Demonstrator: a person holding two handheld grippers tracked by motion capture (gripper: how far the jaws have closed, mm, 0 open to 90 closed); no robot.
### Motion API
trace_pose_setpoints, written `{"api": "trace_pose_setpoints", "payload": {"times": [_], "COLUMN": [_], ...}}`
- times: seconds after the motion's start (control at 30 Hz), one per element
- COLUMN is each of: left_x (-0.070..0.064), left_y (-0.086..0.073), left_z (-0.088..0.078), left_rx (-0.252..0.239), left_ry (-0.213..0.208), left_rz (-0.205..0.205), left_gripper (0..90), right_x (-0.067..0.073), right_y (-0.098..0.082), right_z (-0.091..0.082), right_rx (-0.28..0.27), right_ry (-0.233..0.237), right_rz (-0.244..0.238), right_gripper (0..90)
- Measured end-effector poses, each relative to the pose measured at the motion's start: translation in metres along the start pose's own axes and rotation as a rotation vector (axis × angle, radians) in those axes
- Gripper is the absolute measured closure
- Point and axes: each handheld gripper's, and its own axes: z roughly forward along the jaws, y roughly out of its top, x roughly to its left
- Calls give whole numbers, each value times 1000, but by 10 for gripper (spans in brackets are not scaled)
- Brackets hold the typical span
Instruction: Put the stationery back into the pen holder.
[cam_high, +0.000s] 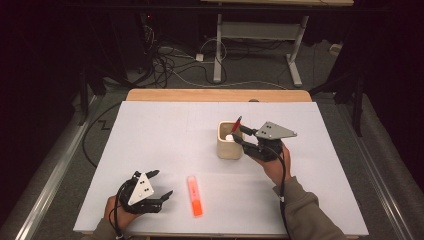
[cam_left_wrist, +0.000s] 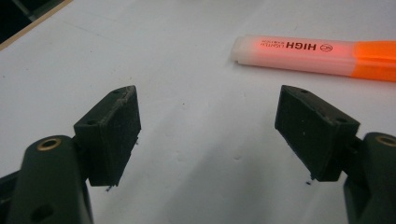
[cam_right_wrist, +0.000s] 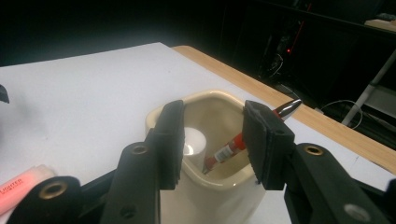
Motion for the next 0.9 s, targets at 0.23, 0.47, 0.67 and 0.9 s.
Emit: {"api": "trace_pose_setpoints", "payload": {"times": [0.23, 0.47, 0.67, 0.9], "left_x": [0, 0, -1, -1], "left_y": [1, 1, 1, 2], "left_z": [0, 0, 0, 0], "left_rx": [-3, -3, -4, -1], "left_ry": [5, 5, 4, -4], "left_rz": [10, 11, 11, 18], "left_gripper": [222, 222, 222, 222], "right_x": [1, 8, 16, 21], "right_y": [-4, -8, -9, -14], "right_z": [-10, -22, -29, -34], "right_rx": [-10, -14, -10, 13], "right_ry": [6, 23, 53, 91], "right_rz": [10, -12, -29, -30], "right_gripper": [573, 547, 539, 522]}}
